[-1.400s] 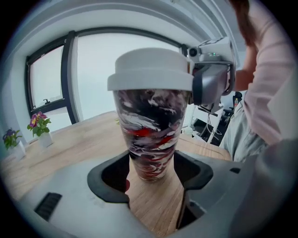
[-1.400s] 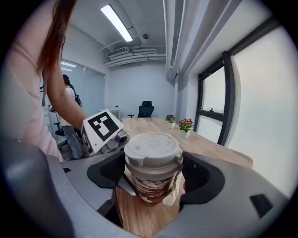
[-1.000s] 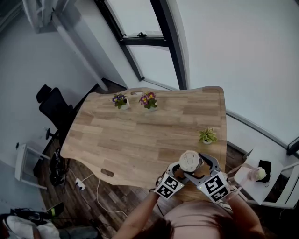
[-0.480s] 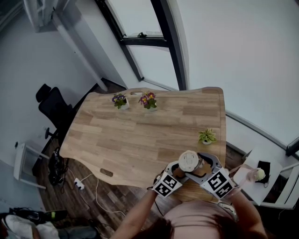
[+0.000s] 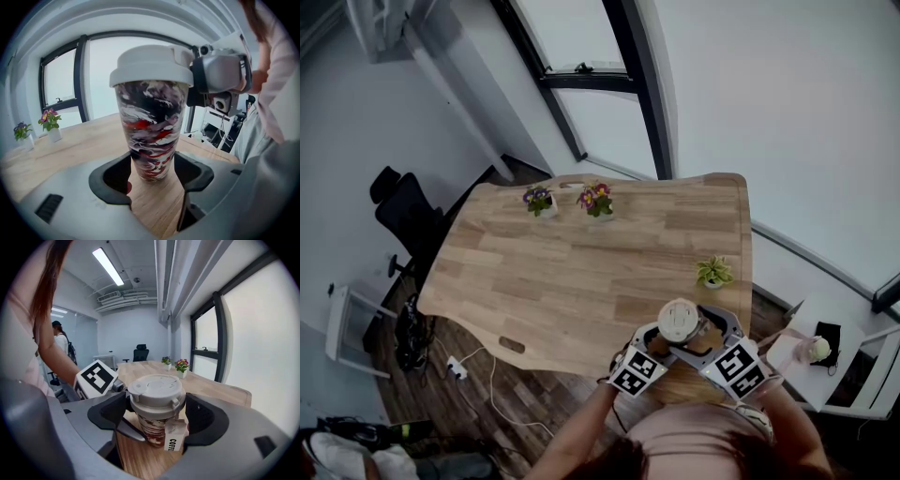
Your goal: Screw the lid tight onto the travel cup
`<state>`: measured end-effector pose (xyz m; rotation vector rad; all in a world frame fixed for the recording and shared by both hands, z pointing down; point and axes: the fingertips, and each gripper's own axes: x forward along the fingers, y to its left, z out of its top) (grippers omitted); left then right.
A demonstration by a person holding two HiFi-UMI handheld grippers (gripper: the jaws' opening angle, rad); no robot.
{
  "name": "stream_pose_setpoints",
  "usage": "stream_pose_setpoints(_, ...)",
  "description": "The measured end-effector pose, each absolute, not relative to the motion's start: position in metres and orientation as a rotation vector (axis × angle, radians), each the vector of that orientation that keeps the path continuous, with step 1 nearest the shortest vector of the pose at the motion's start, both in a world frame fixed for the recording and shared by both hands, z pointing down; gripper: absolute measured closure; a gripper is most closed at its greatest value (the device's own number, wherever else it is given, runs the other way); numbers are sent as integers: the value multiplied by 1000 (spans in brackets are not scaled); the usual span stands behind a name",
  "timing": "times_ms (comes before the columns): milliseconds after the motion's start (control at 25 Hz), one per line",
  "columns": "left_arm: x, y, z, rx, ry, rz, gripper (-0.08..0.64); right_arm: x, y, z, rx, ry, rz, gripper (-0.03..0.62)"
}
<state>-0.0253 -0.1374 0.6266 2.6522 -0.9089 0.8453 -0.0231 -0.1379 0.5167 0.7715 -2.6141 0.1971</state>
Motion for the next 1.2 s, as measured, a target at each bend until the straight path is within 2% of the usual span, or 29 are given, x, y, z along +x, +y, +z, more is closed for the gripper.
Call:
stream_pose_setpoints(280, -28, -133, 627, 2723, -683, 928, 278, -25, -139, 519, 588, -2593, 115, 235)
stream_pose_setpoints(840, -22, -138, 630, 2625, -998, 894, 279, -21, -145, 518, 898, -2590, 141, 235)
stream_pose_setpoints(1200, -28, -136, 633, 2674, -805, 893, 289, -20, -144, 517, 650, -2588, 154, 235)
